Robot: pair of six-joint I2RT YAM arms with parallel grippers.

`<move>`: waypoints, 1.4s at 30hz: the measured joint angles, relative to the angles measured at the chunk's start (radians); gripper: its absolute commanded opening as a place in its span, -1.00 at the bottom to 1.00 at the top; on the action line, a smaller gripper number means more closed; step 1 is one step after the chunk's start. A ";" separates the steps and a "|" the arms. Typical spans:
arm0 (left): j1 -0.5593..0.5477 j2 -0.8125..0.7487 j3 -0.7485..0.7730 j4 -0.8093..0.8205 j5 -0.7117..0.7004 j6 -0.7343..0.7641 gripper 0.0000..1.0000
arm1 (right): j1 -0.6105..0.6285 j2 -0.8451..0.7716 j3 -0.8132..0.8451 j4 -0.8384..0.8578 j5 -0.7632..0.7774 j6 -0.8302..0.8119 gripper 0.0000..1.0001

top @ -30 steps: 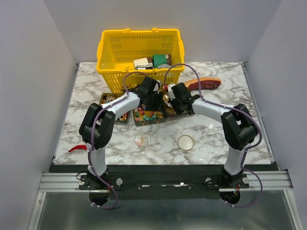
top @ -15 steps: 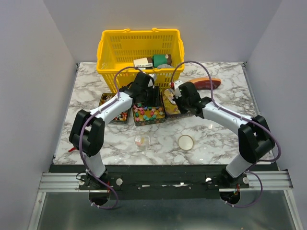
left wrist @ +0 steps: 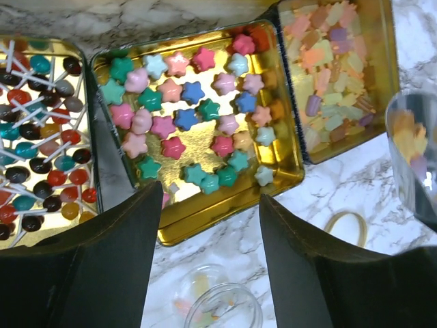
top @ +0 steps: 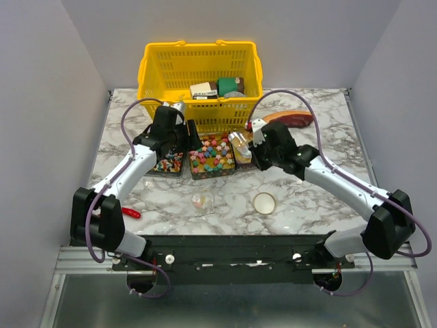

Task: Pack the candies
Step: Scoop the fake candies from the storage box, then place the fake candies in the packing bottle.

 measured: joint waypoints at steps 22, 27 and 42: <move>0.030 -0.055 -0.150 0.069 -0.103 0.018 0.49 | 0.419 0.092 0.145 -0.382 -0.038 0.171 -0.99; 0.037 -0.055 -0.150 0.072 -0.103 0.018 0.50 | 0.428 0.166 0.227 -0.469 -0.045 0.164 -0.99; 0.060 -0.054 -0.150 0.073 -0.096 0.018 0.50 | 0.452 0.290 0.369 -0.663 -0.113 0.138 -0.99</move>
